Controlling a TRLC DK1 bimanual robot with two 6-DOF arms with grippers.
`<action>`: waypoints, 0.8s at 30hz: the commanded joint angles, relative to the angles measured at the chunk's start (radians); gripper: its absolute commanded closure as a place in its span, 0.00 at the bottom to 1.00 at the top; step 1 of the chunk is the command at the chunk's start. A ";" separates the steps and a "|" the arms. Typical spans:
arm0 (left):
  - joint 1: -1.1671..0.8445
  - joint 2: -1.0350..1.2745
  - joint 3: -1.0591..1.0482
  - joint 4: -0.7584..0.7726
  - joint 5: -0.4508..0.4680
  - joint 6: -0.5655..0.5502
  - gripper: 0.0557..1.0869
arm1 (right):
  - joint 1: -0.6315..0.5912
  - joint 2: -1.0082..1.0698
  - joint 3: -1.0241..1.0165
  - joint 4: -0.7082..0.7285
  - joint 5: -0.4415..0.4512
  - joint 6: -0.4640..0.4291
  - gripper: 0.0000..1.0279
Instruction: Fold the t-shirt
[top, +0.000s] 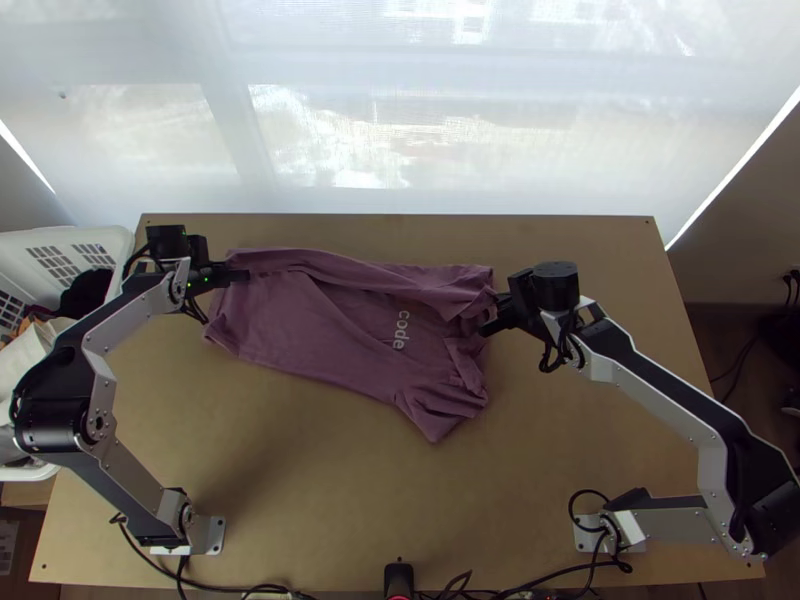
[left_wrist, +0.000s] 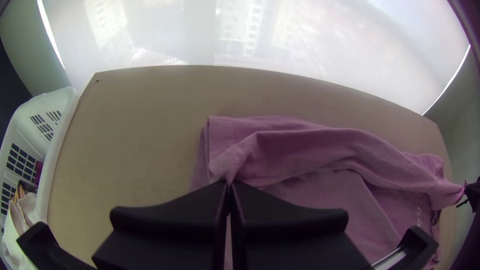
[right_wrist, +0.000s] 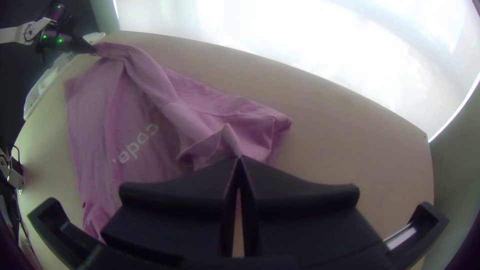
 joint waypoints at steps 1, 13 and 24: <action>-0.002 0.026 -0.016 0.023 0.000 0.002 0.97 | 0.004 0.010 -0.054 0.035 0.000 -0.002 0.98; 0.052 0.056 0.041 0.030 0.000 0.006 0.97 | -0.039 0.018 -0.068 0.070 0.002 -0.012 0.98; 0.067 0.056 0.097 0.001 0.000 0.005 0.97 | -0.060 0.018 -0.014 0.070 0.000 -0.008 0.98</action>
